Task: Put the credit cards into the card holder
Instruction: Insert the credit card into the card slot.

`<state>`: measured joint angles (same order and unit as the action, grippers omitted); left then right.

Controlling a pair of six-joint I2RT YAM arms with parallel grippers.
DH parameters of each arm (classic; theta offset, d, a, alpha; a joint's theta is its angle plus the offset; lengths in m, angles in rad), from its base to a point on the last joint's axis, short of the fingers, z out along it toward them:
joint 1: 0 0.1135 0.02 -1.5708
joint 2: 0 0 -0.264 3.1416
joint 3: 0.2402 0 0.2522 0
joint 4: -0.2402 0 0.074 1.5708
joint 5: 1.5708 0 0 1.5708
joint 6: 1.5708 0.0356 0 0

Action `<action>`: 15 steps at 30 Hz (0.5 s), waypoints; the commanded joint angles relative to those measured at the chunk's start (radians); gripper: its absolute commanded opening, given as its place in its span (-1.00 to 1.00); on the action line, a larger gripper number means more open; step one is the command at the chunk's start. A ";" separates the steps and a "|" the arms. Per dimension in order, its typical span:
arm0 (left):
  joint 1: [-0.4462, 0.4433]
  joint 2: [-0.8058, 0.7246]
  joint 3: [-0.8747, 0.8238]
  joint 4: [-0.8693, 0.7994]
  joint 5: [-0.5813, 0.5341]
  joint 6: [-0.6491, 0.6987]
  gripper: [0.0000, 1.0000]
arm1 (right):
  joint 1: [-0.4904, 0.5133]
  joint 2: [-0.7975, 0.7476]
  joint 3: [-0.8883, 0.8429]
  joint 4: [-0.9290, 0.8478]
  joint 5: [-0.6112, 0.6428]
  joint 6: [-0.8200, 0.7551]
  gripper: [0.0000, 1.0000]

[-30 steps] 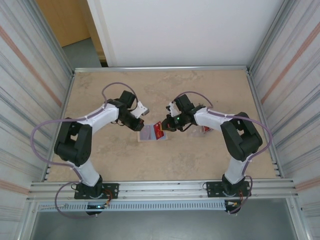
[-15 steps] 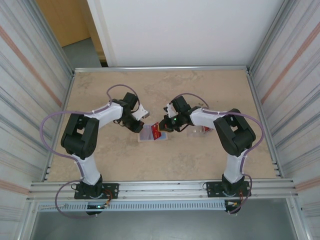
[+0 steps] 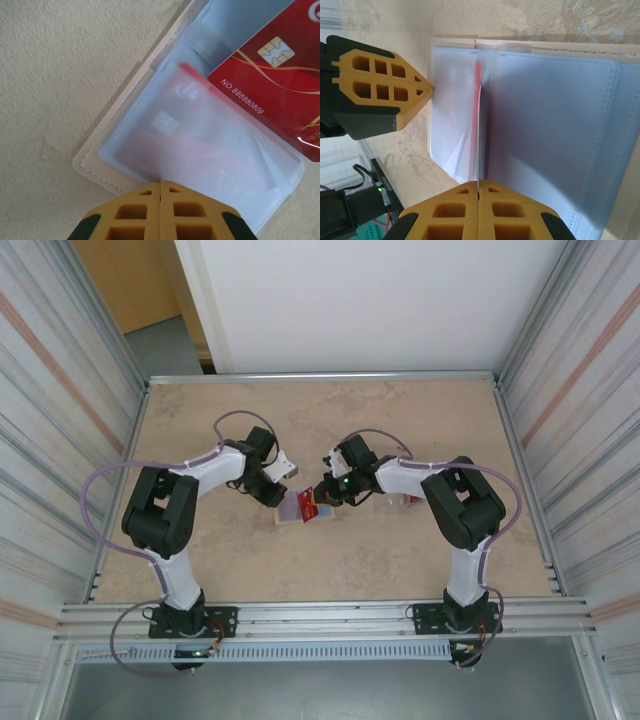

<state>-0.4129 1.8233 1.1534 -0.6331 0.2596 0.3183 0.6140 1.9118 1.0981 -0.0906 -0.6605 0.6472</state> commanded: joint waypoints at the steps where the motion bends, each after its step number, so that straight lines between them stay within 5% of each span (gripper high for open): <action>1: 0.003 0.019 -0.017 -0.006 -0.008 0.021 -1.00 | 0.003 0.009 0.000 0.008 -0.012 0.010 -1.00; 15: 0.003 0.005 -0.023 0.001 -0.020 0.029 -1.00 | -0.010 -0.034 -0.004 -0.001 -0.060 0.003 -1.00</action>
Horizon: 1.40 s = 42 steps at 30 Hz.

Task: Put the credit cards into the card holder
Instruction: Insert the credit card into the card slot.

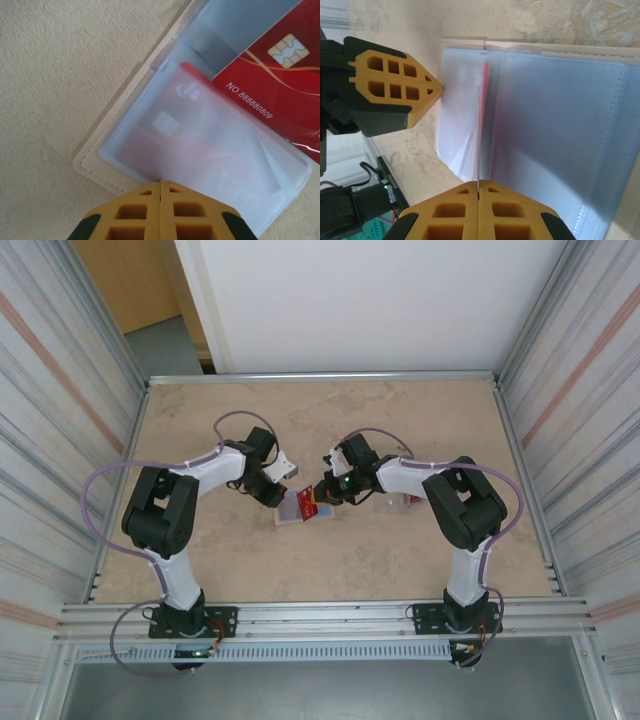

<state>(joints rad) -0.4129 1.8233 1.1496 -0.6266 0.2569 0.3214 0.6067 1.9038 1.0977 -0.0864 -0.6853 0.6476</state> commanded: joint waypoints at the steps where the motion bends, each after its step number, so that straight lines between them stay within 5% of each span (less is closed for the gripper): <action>1: 0.003 0.005 -0.018 -0.007 -0.016 0.025 -1.00 | -0.001 -0.021 -0.003 -0.006 -0.039 0.004 -1.00; 42: 0.003 0.013 -0.013 -0.008 -0.010 0.025 -1.00 | -0.018 0.116 -0.027 0.152 -0.014 0.108 -1.00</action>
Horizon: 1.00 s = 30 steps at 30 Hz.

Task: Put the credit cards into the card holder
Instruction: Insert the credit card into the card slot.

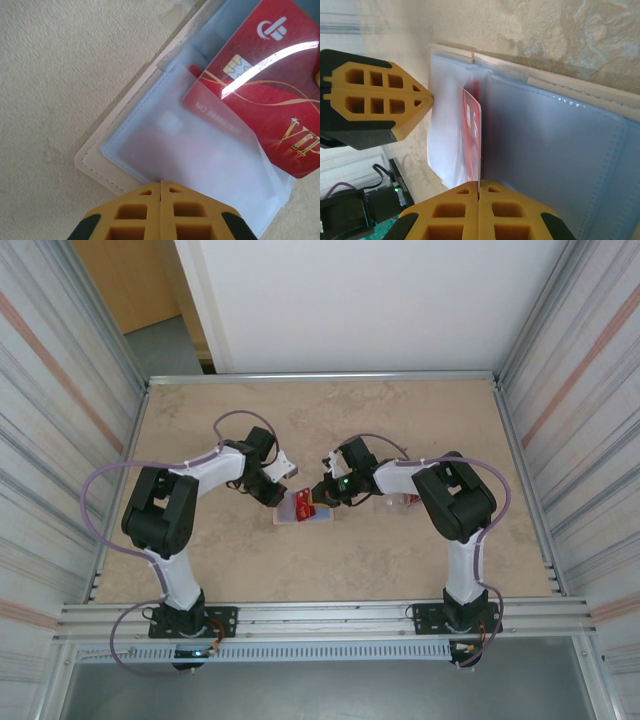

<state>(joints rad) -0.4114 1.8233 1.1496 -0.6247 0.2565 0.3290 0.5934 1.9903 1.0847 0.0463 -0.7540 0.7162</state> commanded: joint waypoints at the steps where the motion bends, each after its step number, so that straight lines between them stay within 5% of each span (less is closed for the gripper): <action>1: 0.001 0.014 -0.013 -0.009 -0.010 0.016 -1.00 | -0.003 0.029 -0.016 0.026 0.061 0.047 -1.00; 17: 0.002 0.009 0.000 -0.021 -0.003 0.010 -1.00 | 0.041 0.050 -0.015 0.027 0.094 0.096 -1.00; 24: 0.006 -0.062 0.118 -0.183 0.004 0.010 -1.00 | 0.044 0.056 -0.018 0.021 0.110 0.098 -1.00; 30: 0.012 -0.165 -0.027 -0.145 0.008 0.008 -1.00 | 0.050 0.044 -0.013 0.009 0.135 0.101 -1.00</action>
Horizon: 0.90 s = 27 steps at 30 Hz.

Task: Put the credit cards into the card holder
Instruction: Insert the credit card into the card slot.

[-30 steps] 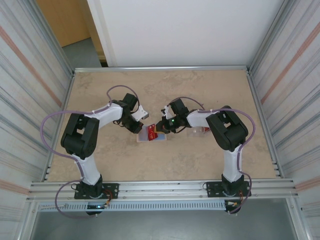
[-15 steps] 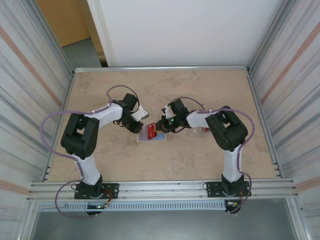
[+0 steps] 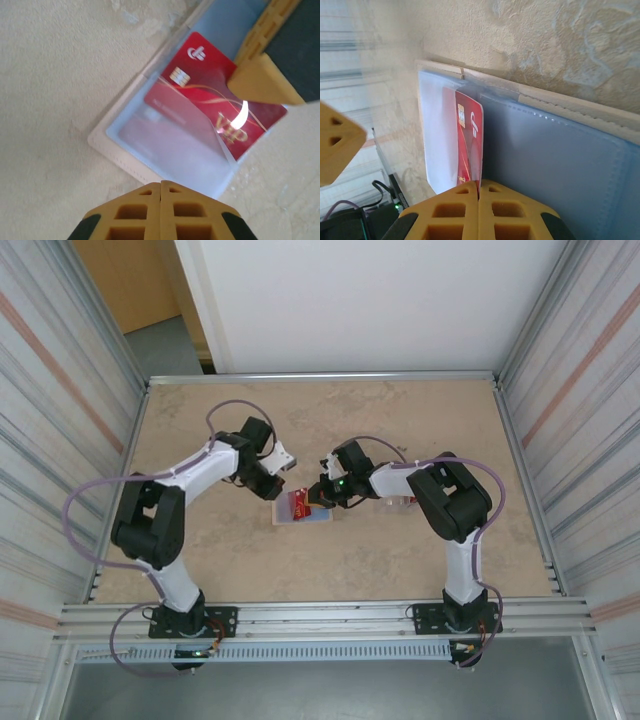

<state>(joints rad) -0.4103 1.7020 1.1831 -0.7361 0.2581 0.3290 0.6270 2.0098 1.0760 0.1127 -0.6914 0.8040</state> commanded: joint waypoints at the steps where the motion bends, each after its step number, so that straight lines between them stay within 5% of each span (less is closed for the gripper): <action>1: 0.011 -0.040 -0.075 -0.027 0.012 0.002 -1.00 | 0.018 0.024 -0.005 -0.057 0.078 0.013 -1.00; 27: 0.012 0.069 -0.177 0.128 0.128 -0.085 -1.00 | 0.099 -0.003 0.057 -0.168 0.226 0.057 -0.92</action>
<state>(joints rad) -0.3981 1.7489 1.0187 -0.6331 0.3710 0.2573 0.7078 2.0010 1.1290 0.0620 -0.5354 0.8635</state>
